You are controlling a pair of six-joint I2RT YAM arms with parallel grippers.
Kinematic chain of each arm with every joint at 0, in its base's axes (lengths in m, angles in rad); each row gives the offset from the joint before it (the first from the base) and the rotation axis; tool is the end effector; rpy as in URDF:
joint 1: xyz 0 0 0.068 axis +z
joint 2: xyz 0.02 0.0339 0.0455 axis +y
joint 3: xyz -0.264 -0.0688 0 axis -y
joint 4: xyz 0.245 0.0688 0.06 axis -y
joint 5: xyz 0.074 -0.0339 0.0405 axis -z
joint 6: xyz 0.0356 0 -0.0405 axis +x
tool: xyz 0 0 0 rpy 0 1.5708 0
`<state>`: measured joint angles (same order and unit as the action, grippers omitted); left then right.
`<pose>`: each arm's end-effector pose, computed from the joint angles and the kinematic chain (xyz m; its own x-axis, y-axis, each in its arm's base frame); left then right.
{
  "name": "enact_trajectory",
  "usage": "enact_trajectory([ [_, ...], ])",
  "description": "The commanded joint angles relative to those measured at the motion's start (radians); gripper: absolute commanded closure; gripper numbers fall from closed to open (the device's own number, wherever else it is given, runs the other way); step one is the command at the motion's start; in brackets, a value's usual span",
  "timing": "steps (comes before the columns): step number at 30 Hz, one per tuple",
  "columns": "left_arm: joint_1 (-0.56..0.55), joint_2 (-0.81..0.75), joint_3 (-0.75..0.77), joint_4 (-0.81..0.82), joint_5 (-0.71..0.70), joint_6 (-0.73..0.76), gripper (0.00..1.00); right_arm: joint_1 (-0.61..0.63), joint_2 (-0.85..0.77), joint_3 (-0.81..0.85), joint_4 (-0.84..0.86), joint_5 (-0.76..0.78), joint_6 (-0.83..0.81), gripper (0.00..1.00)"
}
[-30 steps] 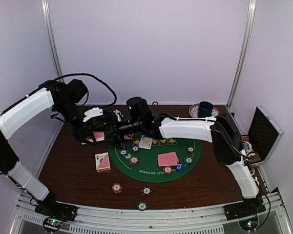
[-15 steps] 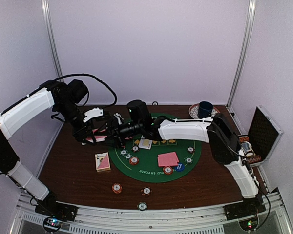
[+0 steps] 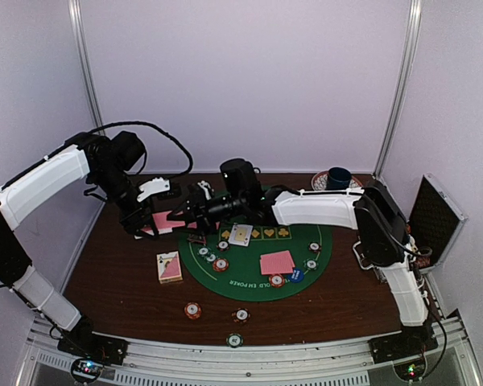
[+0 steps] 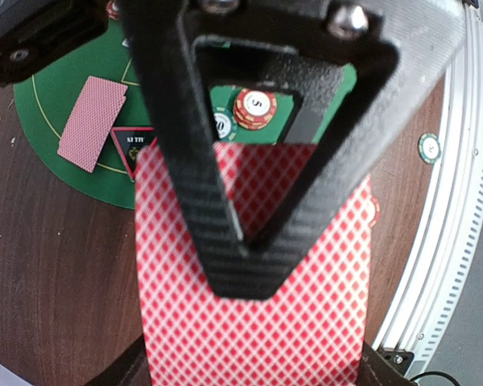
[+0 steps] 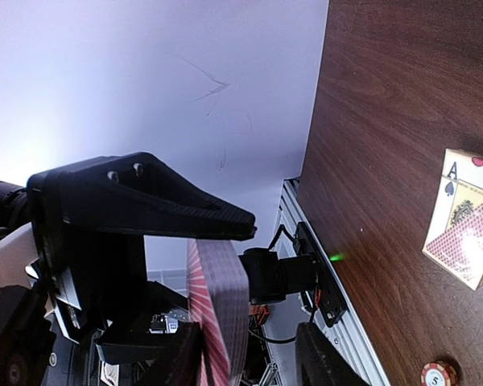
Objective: Distribute texas hold em gaming equipment
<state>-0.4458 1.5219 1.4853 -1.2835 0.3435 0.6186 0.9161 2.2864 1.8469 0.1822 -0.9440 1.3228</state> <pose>0.2482 -0.1319 0.3240 -0.4329 0.8121 -0.3913 0.8990 0.4206 -0.1219 0.3012 0.4397 0.2386 -0.9514 -0.3056 -0.0376 -0.0811 0.1308 0.9881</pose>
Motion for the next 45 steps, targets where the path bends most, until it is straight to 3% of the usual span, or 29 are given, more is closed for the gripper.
enact_trajectory([
  [1,0.006,-0.013,0.035,0.01,0.025,0.003,1.0,-0.018,-0.088,-0.044,-0.014,-0.003,-0.02,0.63],
  [14,0.006,-0.013,0.036,0.009,0.018,0.001,1.0,-0.034,-0.125,-0.071,0.015,-0.016,0.007,0.95],
  [21,0.006,-0.013,0.035,0.009,0.013,0.003,1.0,-0.082,-0.183,-0.126,-0.031,-0.022,-0.034,1.0],
  [24,0.006,-0.014,0.034,0.01,0.011,0.003,1.0,-0.121,-0.231,-0.148,-0.152,-0.018,-0.134,1.0],
  [27,0.006,-0.017,0.032,0.008,0.008,0.004,1.0,-0.165,-0.268,-0.104,-0.428,0.03,-0.346,1.0],
  [32,0.006,-0.019,0.029,0.006,0.005,0.007,1.0,-0.192,-0.243,0.143,-1.018,0.375,-0.81,1.0],
  [36,0.006,-0.017,0.03,0.006,0.006,0.006,1.0,-0.155,-0.191,0.291,-1.251,0.772,-1.057,1.0],
  [41,0.006,-0.016,0.027,0.004,-0.007,0.006,1.0,-0.055,-0.161,0.28,-1.243,1.273,-1.318,1.0],
  [45,0.006,-0.02,0.024,0.003,-0.008,0.004,1.0,0.034,-0.185,0.104,-0.989,1.605,-1.545,1.0],
])
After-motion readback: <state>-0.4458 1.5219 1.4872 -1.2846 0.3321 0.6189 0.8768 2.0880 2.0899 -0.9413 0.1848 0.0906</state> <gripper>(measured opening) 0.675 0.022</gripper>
